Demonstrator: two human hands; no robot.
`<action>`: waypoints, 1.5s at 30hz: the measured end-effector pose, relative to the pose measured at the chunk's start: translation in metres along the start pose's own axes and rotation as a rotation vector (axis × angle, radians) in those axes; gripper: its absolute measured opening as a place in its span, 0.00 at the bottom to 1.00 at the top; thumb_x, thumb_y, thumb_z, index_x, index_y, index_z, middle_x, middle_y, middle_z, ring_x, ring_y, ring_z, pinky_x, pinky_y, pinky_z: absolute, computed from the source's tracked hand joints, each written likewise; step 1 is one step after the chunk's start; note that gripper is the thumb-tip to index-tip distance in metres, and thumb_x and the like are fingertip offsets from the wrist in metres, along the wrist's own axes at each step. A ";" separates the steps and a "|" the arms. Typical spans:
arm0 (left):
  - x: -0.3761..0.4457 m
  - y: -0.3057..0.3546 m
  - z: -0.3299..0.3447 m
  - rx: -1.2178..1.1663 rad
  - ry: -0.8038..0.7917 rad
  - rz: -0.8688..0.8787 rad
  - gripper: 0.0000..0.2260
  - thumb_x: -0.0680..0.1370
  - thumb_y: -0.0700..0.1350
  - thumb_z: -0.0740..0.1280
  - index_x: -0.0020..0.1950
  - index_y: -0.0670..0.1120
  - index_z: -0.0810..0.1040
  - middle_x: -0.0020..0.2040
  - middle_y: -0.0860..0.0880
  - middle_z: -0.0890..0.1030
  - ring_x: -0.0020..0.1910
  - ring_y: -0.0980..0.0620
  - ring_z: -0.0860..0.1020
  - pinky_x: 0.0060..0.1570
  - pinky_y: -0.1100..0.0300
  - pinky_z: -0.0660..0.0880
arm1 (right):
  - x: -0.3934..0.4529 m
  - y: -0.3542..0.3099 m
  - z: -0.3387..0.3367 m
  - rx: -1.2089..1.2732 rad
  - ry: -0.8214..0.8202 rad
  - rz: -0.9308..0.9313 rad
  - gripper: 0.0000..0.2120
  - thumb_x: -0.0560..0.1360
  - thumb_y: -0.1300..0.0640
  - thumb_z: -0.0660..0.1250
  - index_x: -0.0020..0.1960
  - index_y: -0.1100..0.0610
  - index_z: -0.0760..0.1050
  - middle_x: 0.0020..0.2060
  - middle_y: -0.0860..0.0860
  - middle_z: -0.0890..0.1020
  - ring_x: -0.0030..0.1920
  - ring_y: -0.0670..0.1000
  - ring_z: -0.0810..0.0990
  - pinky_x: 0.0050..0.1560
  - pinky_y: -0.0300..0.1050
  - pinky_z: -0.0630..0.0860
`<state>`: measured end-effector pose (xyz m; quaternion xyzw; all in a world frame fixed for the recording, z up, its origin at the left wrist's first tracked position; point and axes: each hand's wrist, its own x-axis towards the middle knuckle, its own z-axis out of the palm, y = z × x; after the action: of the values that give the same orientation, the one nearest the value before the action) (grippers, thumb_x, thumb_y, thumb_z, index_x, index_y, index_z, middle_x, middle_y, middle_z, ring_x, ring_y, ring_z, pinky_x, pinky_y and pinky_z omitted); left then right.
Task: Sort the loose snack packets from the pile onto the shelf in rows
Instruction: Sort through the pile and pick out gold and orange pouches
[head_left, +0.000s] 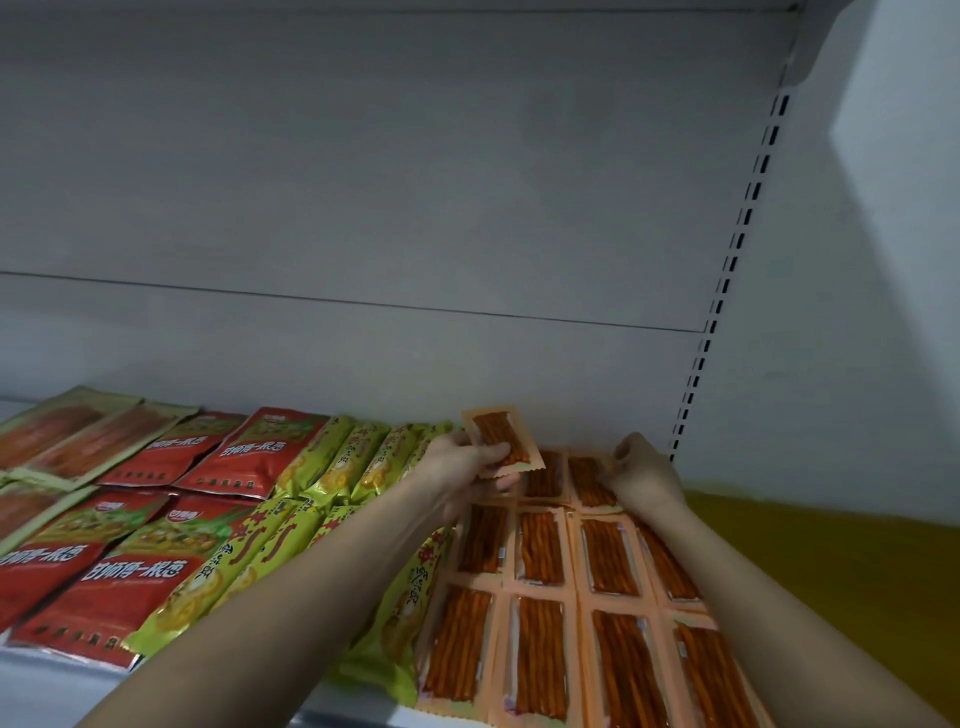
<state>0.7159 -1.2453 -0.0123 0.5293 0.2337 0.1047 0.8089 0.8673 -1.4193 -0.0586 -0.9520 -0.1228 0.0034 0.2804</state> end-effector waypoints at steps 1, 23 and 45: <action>-0.001 0.000 0.001 0.001 -0.001 -0.006 0.15 0.79 0.30 0.66 0.66 0.30 0.72 0.55 0.34 0.78 0.41 0.44 0.80 0.27 0.60 0.80 | -0.003 -0.002 0.000 -0.072 0.036 -0.046 0.16 0.75 0.53 0.69 0.59 0.56 0.70 0.50 0.55 0.79 0.49 0.57 0.79 0.43 0.47 0.75; 0.022 -0.051 0.076 1.492 -0.213 0.589 0.17 0.80 0.46 0.67 0.68 0.49 0.77 0.69 0.46 0.76 0.68 0.44 0.73 0.66 0.54 0.69 | -0.034 0.046 -0.064 0.562 0.009 0.072 0.22 0.76 0.64 0.70 0.65 0.59 0.65 0.45 0.57 0.79 0.39 0.51 0.78 0.37 0.44 0.75; 0.063 -0.052 0.053 1.460 -0.184 0.705 0.18 0.74 0.45 0.60 0.60 0.47 0.81 0.56 0.45 0.82 0.58 0.45 0.76 0.60 0.52 0.72 | 0.006 0.011 -0.034 -0.107 -0.087 -0.415 0.07 0.79 0.50 0.62 0.52 0.51 0.75 0.51 0.52 0.80 0.55 0.57 0.77 0.55 0.53 0.75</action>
<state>0.7922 -1.2840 -0.0587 0.9719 -0.0046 0.1305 0.1958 0.8785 -1.4444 -0.0354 -0.9188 -0.3280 -0.0199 0.2185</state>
